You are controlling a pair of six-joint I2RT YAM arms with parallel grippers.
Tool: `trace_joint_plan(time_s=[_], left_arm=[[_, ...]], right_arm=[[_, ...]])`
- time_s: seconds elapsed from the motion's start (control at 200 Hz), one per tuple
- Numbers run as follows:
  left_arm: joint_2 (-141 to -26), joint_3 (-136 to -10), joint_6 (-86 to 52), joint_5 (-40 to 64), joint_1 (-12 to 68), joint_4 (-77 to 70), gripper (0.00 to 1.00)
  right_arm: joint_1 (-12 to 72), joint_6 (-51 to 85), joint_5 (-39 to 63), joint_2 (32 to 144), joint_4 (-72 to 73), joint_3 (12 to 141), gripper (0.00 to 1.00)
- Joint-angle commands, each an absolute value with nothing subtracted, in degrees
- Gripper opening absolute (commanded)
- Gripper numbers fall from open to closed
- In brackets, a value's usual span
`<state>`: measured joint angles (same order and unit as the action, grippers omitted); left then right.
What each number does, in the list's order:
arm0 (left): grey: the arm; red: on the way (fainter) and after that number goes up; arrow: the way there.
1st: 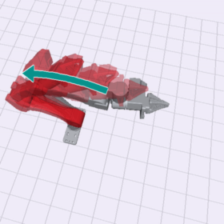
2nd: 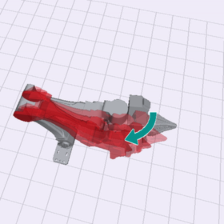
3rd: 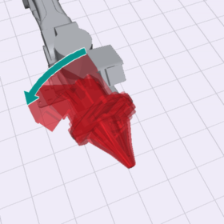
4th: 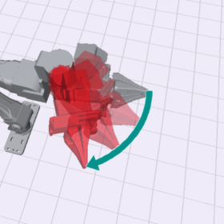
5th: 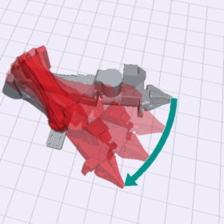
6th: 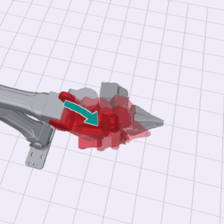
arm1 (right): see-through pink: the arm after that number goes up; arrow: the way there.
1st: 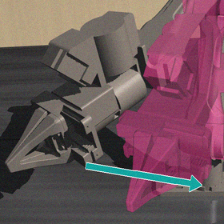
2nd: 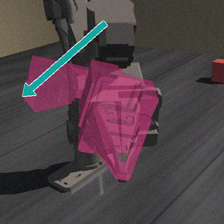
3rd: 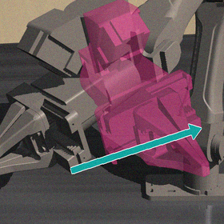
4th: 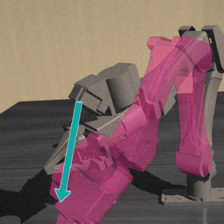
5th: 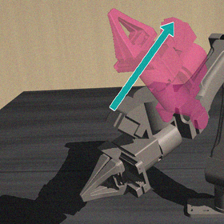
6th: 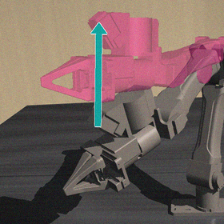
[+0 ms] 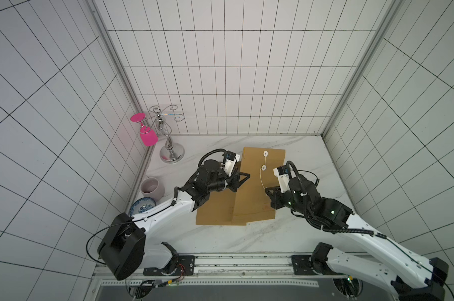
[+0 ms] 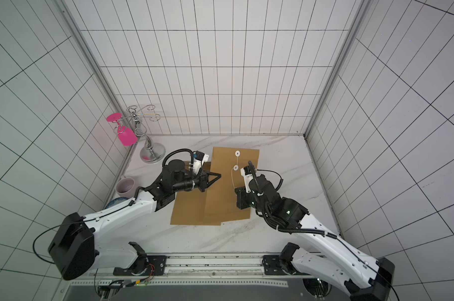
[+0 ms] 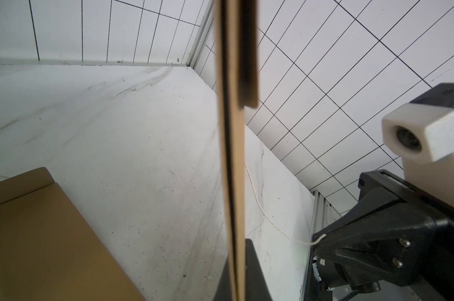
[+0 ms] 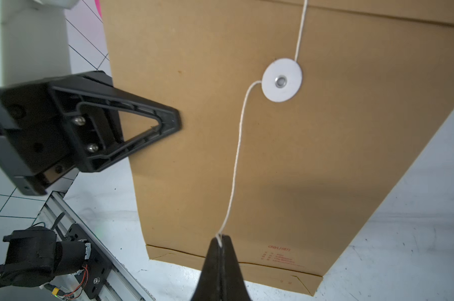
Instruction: Open the file bag
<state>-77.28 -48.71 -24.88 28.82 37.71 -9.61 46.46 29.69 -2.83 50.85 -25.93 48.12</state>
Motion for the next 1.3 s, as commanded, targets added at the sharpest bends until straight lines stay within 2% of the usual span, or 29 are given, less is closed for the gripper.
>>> trace_joint_plan(time_s=[0.0, 0.305, 0.535, 0.755, 0.935, 1.179, 1.294], left_arm=[[-78.44, -48.9, -27.0, 28.05, 38.14, -12.12, 0.0], [-79.16, -48.69, -27.51, 25.85, 39.19, -12.46, 0.0], [-78.17, -49.13, -27.6, 25.39, 39.29, -12.82, 0.0], [-77.74, -49.42, -27.16, 25.57, 39.08, -12.54, 0.0], [-77.65, -49.65, -26.82, 26.01, 39.02, -12.35, 0.0], [-77.53, -49.99, -26.02, 26.54, 38.98, -10.98, 0.0], [-77.4, -49.92, -25.75, 26.63, 39.01, -10.75, 0.0]], right_arm=[[45.31, 32.15, -2.57, 48.74, -24.46, 46.0, 0.0], [44.93, 33.03, 1.99, 51.63, -23.11, 45.82, 0.0], [44.19, 34.23, 0.41, 52.47, -23.79, 42.27, 0.0], [34.48, 34.67, 2.75, 51.68, -27.12, 38.34, 0.0], [26.33, 32.65, 4.57, 52.64, -30.09, 39.85, 0.0], [18.53, 28.15, 5.34, 55.15, -34.42, 51.04, 0.0], [17.41, 25.47, 4.1, 56.96, -36.96, 57.92, 0.0]])
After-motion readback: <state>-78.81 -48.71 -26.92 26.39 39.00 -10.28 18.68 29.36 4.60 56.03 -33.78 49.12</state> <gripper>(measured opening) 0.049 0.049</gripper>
